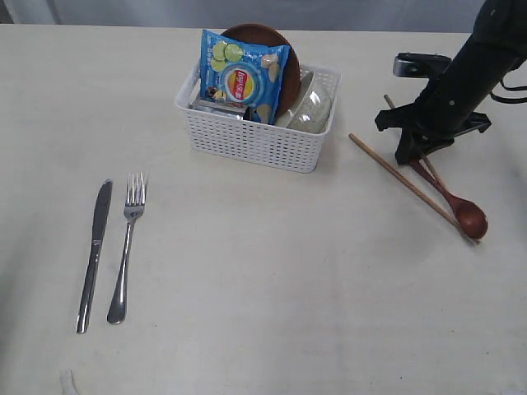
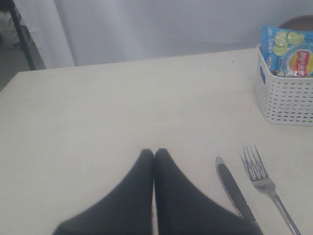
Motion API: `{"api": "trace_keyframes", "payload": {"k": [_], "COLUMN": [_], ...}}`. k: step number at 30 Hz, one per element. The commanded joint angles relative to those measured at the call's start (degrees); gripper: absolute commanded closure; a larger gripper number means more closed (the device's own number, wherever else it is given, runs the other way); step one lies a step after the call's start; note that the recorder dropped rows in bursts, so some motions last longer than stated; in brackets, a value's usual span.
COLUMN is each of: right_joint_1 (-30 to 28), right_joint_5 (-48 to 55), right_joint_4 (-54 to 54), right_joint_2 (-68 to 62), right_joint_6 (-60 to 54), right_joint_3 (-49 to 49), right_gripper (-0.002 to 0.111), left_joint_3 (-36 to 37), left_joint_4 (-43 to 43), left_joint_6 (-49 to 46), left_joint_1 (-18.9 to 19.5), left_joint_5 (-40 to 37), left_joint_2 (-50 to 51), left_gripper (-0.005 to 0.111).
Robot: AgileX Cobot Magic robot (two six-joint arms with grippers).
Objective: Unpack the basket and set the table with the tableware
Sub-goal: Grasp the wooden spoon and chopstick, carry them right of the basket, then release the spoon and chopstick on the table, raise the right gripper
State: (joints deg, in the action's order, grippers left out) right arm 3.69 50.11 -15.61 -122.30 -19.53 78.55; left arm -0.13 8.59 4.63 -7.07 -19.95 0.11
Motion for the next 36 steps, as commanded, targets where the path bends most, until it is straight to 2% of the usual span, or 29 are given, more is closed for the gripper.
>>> {"api": "trace_keyframes", "payload": {"k": [1,4,6,13,21,27,29,34,36], "right_joint_1": [-0.05,-0.05,-0.05,-0.18,-0.18,1.31,2.76,8.18,9.79], "right_joint_5": [0.08,0.31,-0.06,-0.72,2.37,2.52,2.02,-0.36,-1.69], "right_joint_4": [-0.81,-0.98,-0.98,-0.87,-5.7,-25.81,-31.04,-31.65,-31.65], "right_joint_2": [0.23,0.23,0.23,2.72,8.85,10.87,10.38,6.94,4.89], "right_joint_6": [0.21,0.21,0.21,-0.8,-3.31,-24.53,-31.59,-40.3,-41.36], "right_joint_3": [-0.63,-0.63,-0.63,0.21,6.69,11.36,12.62,17.77,19.84], "right_gripper": [0.098,0.077,0.068,0.067,0.067,0.067,0.063,0.049,0.047], "left_joint_3": [0.13,0.13,0.13,0.13,0.13,0.13,0.13,0.13,0.13], "left_joint_4": [-0.11,-0.11,-0.11,-0.11,0.0,0.21,0.21,0.21,0.21], "left_joint_6": [0.13,0.13,0.13,0.13,0.13,0.13,0.13,0.13,0.13], "left_joint_1": [-0.29,-0.29,-0.29,-0.29,-0.29,-0.29,-0.29,-0.29,-0.29], "left_joint_5": [0.03,0.03,0.03,0.03,0.03,0.03,0.03,0.03,0.03], "left_joint_2": [-0.11,-0.11,-0.11,-0.11,-0.11,-0.11,-0.11,-0.11,-0.11], "left_gripper": [0.107,0.107,0.107,0.107,0.107,0.107,0.107,0.107,0.107]}}
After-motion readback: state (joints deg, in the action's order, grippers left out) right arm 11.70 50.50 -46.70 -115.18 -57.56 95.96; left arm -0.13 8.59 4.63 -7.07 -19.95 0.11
